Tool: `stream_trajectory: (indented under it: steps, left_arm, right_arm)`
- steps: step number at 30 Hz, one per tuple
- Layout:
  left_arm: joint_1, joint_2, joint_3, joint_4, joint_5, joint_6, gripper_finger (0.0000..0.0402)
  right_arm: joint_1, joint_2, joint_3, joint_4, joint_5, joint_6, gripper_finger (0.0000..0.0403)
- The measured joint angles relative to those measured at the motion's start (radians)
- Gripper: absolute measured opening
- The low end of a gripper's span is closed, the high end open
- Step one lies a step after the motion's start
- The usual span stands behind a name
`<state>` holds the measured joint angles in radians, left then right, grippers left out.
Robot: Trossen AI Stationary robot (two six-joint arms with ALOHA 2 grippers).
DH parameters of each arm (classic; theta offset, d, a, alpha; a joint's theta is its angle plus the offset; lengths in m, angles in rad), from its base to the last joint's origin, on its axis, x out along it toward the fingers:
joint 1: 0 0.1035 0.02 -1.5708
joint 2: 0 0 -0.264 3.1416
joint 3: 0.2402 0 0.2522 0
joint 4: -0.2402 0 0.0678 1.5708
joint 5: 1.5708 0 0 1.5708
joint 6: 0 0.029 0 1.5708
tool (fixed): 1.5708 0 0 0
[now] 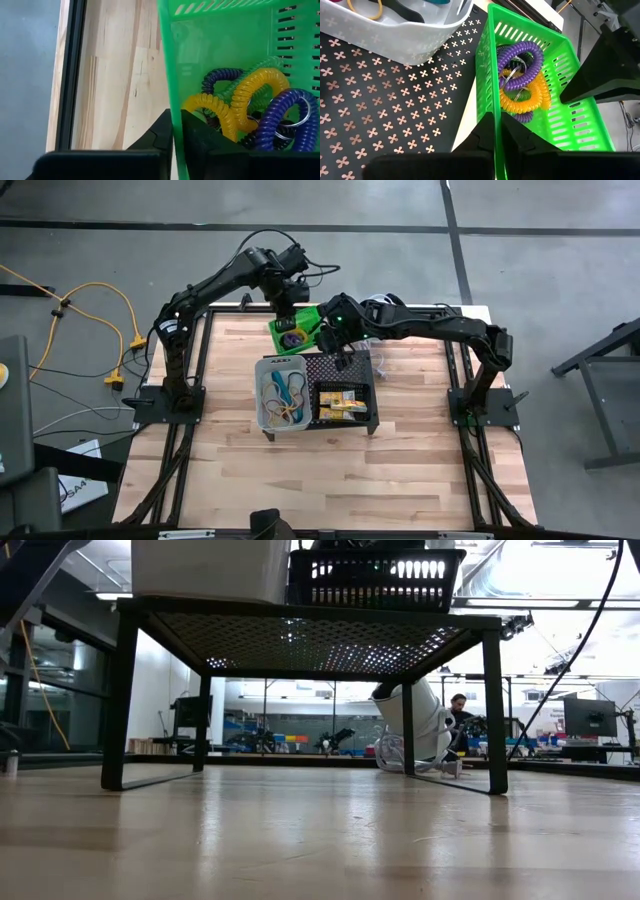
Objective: Pick & Place Office Desk Supplies
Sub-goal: Put the green bin with the spring keychain on the shelf
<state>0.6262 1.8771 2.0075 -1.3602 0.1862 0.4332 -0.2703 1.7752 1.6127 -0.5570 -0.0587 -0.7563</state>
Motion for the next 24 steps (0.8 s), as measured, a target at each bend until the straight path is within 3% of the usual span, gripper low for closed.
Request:
stream_trajectory:
  steps: [11,24]
  left_arm:
    - [0.000,0.000,0.000,0.015,-0.001,0.015,0.0117]
    - [0.000,-0.021,0.000,0.052,-0.001,0.041,0.0126]
  right_arm:
    - [0.000,0.000,0.000,-0.002,0.000,0.000,0.0003]
    - [-0.014,0.000,0.000,-0.026,0.017,0.031,0.0003]
